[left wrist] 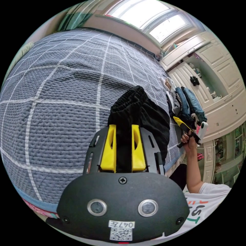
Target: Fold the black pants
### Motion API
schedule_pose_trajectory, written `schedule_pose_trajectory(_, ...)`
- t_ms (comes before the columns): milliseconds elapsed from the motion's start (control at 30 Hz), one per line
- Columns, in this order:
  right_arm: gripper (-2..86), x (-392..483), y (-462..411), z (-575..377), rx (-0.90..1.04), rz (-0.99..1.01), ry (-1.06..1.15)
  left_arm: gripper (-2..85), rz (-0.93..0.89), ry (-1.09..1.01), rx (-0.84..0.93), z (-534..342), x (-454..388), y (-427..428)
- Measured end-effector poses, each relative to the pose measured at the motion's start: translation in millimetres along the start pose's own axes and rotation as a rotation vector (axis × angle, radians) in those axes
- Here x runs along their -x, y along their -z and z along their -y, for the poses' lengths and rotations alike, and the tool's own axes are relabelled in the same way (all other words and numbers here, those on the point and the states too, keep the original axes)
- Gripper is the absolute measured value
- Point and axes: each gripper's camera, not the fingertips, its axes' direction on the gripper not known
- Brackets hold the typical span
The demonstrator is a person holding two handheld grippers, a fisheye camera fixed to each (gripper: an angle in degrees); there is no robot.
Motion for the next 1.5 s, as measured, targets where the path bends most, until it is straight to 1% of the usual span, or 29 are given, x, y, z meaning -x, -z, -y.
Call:
schedule_pose_trajectory(100, 15.9, -8.2, -14.9, 8.8, 0.044, -0.069, -0.049, 6.8, -0.026, 0.001, -0.018, -3.4, -9.2, 4.1)
schedule_pose_trajectory(200, 16.7, -15.5, -41.6, 11.3, 0.165, -0.084, -0.122, 6.1, -0.013, -0.020, -0.034, -9.7, -24.6, 5.2)
schedule_pose_trajectory(233, 12.9, -15.7, -49.8, 8.6, 0.181, -0.088, -0.147, 6.0, -0.007, -0.027, -0.035, -11.1, -28.4, 5.2)
schedule_pose_trajectory(267, 8.8, -10.9, -48.9, 7.2, 0.156, -0.137, -0.156, 5.9, 0.009, -0.038, -0.041, -13.9, -36.1, 5.4)
schedule_pose_trajectory(300, 6.5, -7.8, -49.4, 7.8, 0.168, -0.141, -0.148, 5.8, 0.020, -0.047, -0.051, -16.8, -44.0, 6.0)
schedule_pose_trajectory(367, 2.3, 7.0, -55.8, 11.4, 0.205, -0.011, -0.108, 5.7, 0.037, -0.061, -0.062, -20.8, -56.9, 6.9)
schedule_pose_trajectory(400, 2.0, 12.1, -58.0, 11.9, 0.214, -0.020, -0.092, 5.6, 0.054, -0.074, -0.070, -23.4, -66.3, 7.8)
schedule_pose_trajectory(467, 1.4, 33.7, -57.3, 14.6, 0.226, -0.144, -0.015, 5.5, 0.081, -0.103, -0.081, -27.9, -82.1, 9.6)
schedule_pose_trajectory(500, 1.3, 39.1, -54.6, 15.4, 0.215, -0.164, 0.005, 5.4, 0.102, -0.128, -0.089, -31.3, -93.8, 11.6)
schedule_pose_trajectory(567, 1.1, 62.2, -35.8, 18.4, 0.141, -0.251, 0.103, 5.4, 0.129, -0.169, -0.106, -37.1, -113.4, 16.0)
schedule_pose_trajectory(667, 1.0, 91.0, -10.0, 22.2, 0.086, -0.330, 0.235, 5.3, 0.161, -0.252, -0.129, -46.6, -152.6, 22.6)
schedule_pose_trajectory(767, 1.0, 115.0, 8.1, 23.5, 0.073, -0.402, 0.349, 5.3, 0.155, -0.323, -0.144, -54.1, -192.6, 25.6)
schedule_pose_trajectory(900, 1.1, 132.1, 29.6, 22.9, 0.050, -0.442, 0.420, 5.3, 0.094, -0.375, -0.153, -61.7, -238.2, 31.6)
schedule_pose_trajectory(1000, 1.1, 138.4, 61.3, 22.7, 0.010, -0.482, 0.449, 5.3, 0.036, -0.416, -0.164, -65.4, -271.5, 39.4)
schedule_pose_trajectory(1133, 1.0, 129.5, 127.4, 24.2, -0.053, -0.551, 0.460, 5.3, -0.053, -0.493, -0.193, -63.4, -323.4, 49.6)
schedule_pose_trajectory(1300, 1.0, 83.7, 226.4, 44.8, -0.100, -0.628, 0.418, 5.4, -0.248, -0.611, -0.261, -27.8, -432.0, 50.7)
schedule_pose_trajectory(1367, 1.0, 51.7, 274.2, 61.7, -0.095, -0.717, 0.383, 5.5, -0.337, -0.607, -0.275, -8.4, -470.2, 42.2)
schedule_pose_trajectory(1400, 0.9, 43.0, 284.8, 66.1, -0.088, -0.737, 0.373, 5.5, -0.394, -0.600, -0.264, 5.2, -495.0, 32.7)
schedule_pose_trajectory(1500, 1.0, -10.1, 323.6, 87.6, -0.021, -0.853, 0.313, 5.5, -0.489, -0.539, -0.235, 34.3, -548.2, -4.6)
